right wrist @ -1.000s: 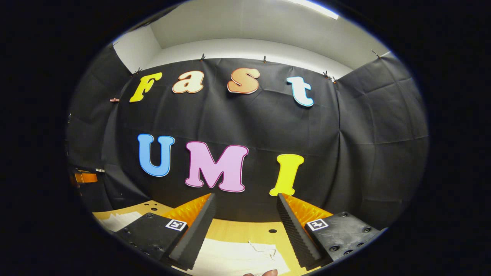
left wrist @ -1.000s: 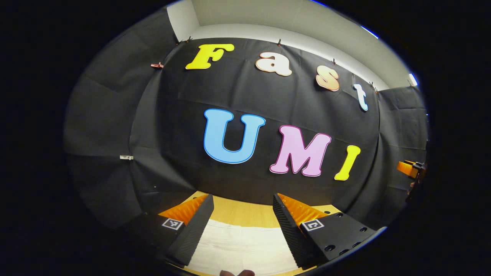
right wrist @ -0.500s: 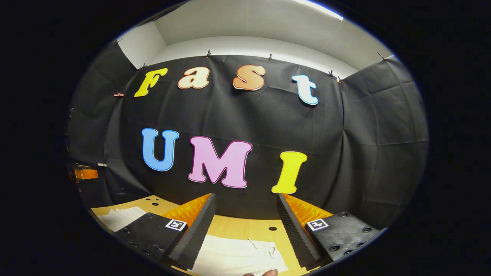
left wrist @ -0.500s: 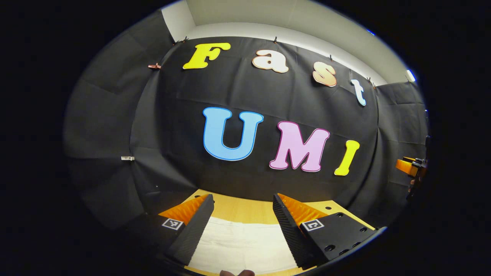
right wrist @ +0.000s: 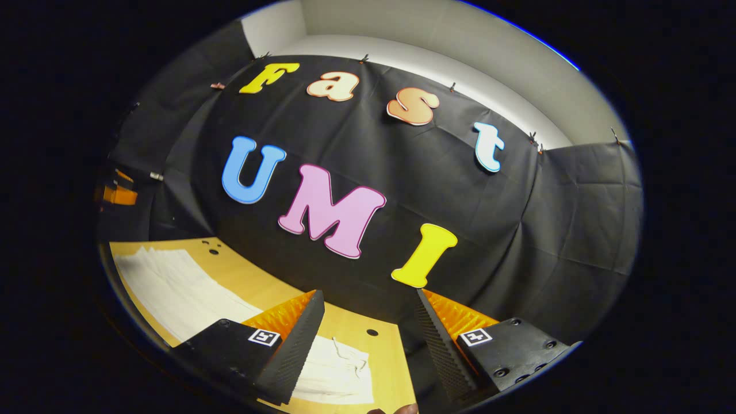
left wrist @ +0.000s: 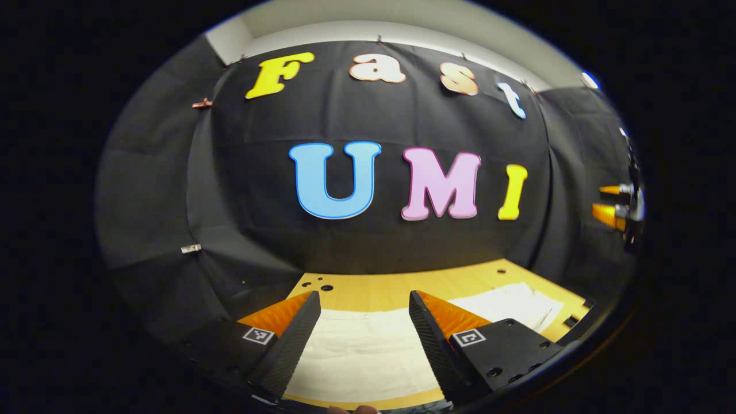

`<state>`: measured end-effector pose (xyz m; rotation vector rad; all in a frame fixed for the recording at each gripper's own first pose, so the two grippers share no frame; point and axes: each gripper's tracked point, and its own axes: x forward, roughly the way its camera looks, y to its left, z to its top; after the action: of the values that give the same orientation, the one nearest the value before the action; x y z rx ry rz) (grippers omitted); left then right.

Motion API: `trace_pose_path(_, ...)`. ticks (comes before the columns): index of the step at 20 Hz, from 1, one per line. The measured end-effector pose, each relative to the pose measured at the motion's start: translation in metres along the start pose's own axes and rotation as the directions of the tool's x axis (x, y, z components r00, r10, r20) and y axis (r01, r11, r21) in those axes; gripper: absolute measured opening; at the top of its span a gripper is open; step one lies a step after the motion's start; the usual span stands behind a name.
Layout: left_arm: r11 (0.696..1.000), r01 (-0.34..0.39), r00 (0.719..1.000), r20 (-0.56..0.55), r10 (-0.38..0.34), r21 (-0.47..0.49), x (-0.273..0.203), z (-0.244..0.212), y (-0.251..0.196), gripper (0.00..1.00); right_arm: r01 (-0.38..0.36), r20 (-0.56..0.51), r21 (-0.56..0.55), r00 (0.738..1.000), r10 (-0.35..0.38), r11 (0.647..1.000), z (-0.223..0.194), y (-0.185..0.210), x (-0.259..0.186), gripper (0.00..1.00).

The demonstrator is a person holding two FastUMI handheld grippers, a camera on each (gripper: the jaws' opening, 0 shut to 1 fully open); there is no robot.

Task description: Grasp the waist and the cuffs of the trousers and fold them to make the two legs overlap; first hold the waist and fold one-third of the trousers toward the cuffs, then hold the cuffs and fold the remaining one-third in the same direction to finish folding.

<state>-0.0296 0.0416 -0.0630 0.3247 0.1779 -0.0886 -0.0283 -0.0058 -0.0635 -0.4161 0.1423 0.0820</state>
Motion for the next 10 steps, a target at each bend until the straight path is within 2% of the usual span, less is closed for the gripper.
trace_pose_path(2,0.988,0.039,0.998,-0.054,-0.031,0.151,-0.002,-0.025,0.007,0.96,-0.043,-0.055,-0.109,0.998,0.037,0.993,-0.027,0.009,-0.003,0.97)
trace_pose_path(5,0.929,0.103,0.988,-0.141,-0.056,0.356,-0.008,-0.071,0.019,0.96,-0.124,-0.135,-0.234,0.986,0.094,0.964,-0.066,0.023,-0.012,0.97)
trace_pose_path(7,0.881,0.165,0.975,-0.209,-0.077,0.443,-0.01,-0.106,0.023,0.96,-0.169,-0.187,-0.264,0.975,0.122,0.95,-0.092,0.031,-0.015,0.97)
trace_pose_path(10,0.823,0.253,0.938,-0.336,-0.081,0.508,-0.015,-0.166,0.031,0.96,-0.209,-0.27,-0.273,0.954,0.134,0.939,-0.133,0.04,-0.021,0.97)
